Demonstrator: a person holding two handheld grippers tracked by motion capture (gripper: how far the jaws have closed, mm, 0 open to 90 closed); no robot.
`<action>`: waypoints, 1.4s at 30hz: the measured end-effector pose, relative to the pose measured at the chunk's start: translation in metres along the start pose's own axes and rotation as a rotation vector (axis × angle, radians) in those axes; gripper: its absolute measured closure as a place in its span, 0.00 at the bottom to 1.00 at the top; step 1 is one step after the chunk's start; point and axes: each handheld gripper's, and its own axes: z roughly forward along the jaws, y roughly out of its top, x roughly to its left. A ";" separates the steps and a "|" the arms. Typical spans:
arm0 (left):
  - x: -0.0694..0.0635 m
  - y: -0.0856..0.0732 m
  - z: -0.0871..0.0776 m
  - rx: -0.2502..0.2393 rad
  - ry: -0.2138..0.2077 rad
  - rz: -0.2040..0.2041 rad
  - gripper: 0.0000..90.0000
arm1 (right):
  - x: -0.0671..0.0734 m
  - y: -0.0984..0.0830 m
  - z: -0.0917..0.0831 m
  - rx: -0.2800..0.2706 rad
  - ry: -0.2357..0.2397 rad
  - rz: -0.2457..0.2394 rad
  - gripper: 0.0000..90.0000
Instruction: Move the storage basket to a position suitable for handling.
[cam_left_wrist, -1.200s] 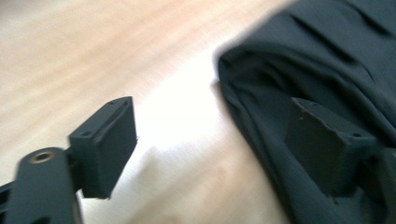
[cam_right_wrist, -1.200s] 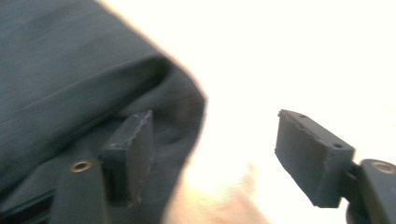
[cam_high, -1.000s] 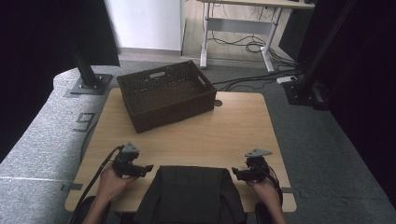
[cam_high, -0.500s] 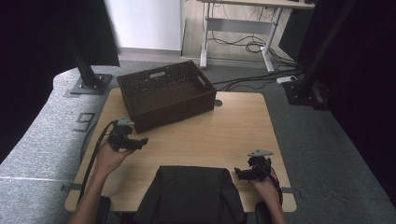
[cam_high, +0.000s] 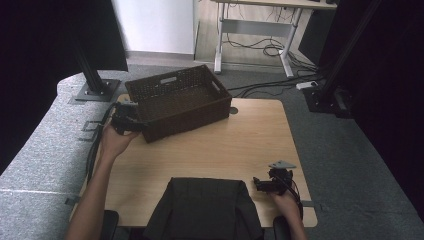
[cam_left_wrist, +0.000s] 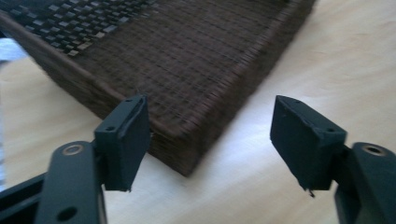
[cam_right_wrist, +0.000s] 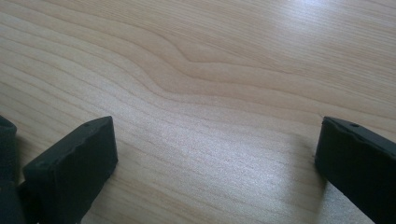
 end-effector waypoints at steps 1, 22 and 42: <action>0.003 0.002 0.002 0.003 0.021 -0.003 0.35 | 0.000 0.000 0.000 0.000 0.000 0.000 0.00; 0.030 -0.002 0.053 0.095 0.111 -0.176 0.63 | 0.000 0.000 0.000 -0.001 0.007 -0.006 0.00; 0.012 -0.003 0.054 0.088 0.050 -0.097 0.78 | 0.001 0.000 0.000 -0.001 0.010 -0.008 0.00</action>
